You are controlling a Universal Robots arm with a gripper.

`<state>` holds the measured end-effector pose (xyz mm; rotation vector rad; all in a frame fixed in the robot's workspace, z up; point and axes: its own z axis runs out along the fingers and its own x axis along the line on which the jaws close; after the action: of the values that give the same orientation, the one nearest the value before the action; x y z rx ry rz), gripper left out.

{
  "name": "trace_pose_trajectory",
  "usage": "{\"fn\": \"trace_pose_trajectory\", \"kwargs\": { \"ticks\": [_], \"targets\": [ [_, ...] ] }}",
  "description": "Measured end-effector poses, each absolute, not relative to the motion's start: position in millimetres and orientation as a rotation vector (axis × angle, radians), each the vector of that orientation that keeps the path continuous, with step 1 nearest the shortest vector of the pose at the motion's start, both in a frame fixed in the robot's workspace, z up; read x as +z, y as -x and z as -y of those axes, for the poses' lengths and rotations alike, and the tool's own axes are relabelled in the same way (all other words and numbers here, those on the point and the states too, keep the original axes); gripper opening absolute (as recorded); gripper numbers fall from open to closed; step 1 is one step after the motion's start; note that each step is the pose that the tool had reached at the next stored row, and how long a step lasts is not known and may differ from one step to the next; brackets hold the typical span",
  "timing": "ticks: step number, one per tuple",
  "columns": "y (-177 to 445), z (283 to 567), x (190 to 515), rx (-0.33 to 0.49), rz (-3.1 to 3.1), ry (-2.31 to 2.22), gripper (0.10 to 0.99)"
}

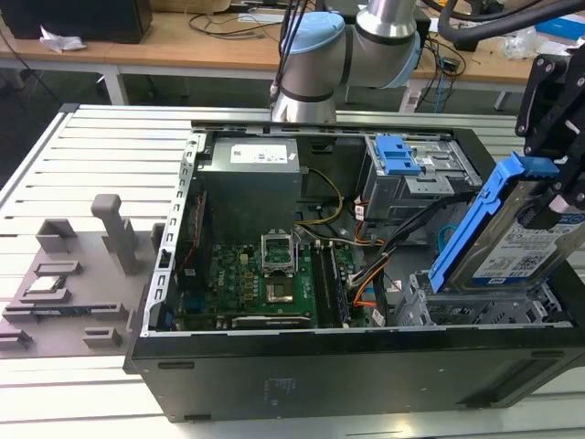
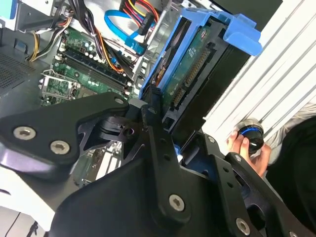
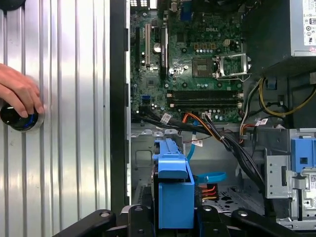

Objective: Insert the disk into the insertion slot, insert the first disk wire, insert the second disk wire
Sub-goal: 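Insert the disk into the insertion slot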

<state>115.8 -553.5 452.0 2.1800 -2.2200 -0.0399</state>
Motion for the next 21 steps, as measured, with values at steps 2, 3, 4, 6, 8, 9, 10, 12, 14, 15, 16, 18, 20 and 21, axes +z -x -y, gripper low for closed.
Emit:
{"fn": "trace_pose_trajectory", "kwargs": {
  "ticks": [2,3,4,6,8,9,10,12,14,15,16,18,20,21],
  "targets": [
    [-115,550,450,-0.04,2.22,-2.18,0.361],
    [-115,549,449,-0.04,2.22,-2.18,0.361],
    [-114,548,447,-0.04,2.22,-2.18,0.361],
    [-114,547,444,-0.04,2.22,-2.18,0.361],
    [-114,547,441,-0.04,2.22,-2.18,0.361],
    [-114,547,438,-0.04,2.22,-2.18,0.361],
    [-113,547,433,-0.04,2.22,-2.18,0.361],
    [-113,547,430,-0.04,2.22,-2.18,0.361],
    [-113,547,426,-0.04,2.22,-2.18,0.361],
    [-113,547,422,-0.04,2.22,-2.18,0.361],
    [-113,547,421,-0.04,2.22,-2.18,0.361],
    [-113,547,417,-0.04,2.22,-2.18,0.361],
    [-113,547,414,-0.04,2.22,-2.18,0.361],
    [-113,547,411,-0.04,2.22,-2.18,0.361]
  ]
}}
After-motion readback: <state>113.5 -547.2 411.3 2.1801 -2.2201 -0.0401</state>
